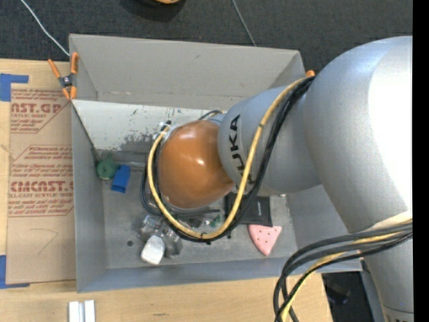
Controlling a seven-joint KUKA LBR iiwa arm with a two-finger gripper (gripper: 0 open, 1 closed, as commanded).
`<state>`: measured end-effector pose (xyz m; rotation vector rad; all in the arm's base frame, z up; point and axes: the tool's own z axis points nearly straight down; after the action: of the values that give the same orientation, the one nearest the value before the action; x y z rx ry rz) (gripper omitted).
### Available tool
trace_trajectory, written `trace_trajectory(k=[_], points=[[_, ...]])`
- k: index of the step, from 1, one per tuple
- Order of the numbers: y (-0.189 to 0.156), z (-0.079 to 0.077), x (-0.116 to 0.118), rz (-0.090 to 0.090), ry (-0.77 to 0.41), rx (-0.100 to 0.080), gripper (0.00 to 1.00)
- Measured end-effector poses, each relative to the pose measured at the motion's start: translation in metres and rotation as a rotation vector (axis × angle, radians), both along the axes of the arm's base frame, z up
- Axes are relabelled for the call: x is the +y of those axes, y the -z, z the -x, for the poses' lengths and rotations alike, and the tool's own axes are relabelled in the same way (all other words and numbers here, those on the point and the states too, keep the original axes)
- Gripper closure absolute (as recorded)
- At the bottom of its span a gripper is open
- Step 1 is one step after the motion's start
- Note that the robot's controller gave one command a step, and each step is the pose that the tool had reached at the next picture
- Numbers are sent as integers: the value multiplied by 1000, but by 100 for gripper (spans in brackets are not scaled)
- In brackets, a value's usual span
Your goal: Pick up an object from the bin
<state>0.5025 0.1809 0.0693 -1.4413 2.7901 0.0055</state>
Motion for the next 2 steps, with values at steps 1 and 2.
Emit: trace_trajectory(k=[1, 2], points=[[0, 0, 0, 0, -11, 0, 100], [-7, 3, 0, 2, -13, 7, 100]])
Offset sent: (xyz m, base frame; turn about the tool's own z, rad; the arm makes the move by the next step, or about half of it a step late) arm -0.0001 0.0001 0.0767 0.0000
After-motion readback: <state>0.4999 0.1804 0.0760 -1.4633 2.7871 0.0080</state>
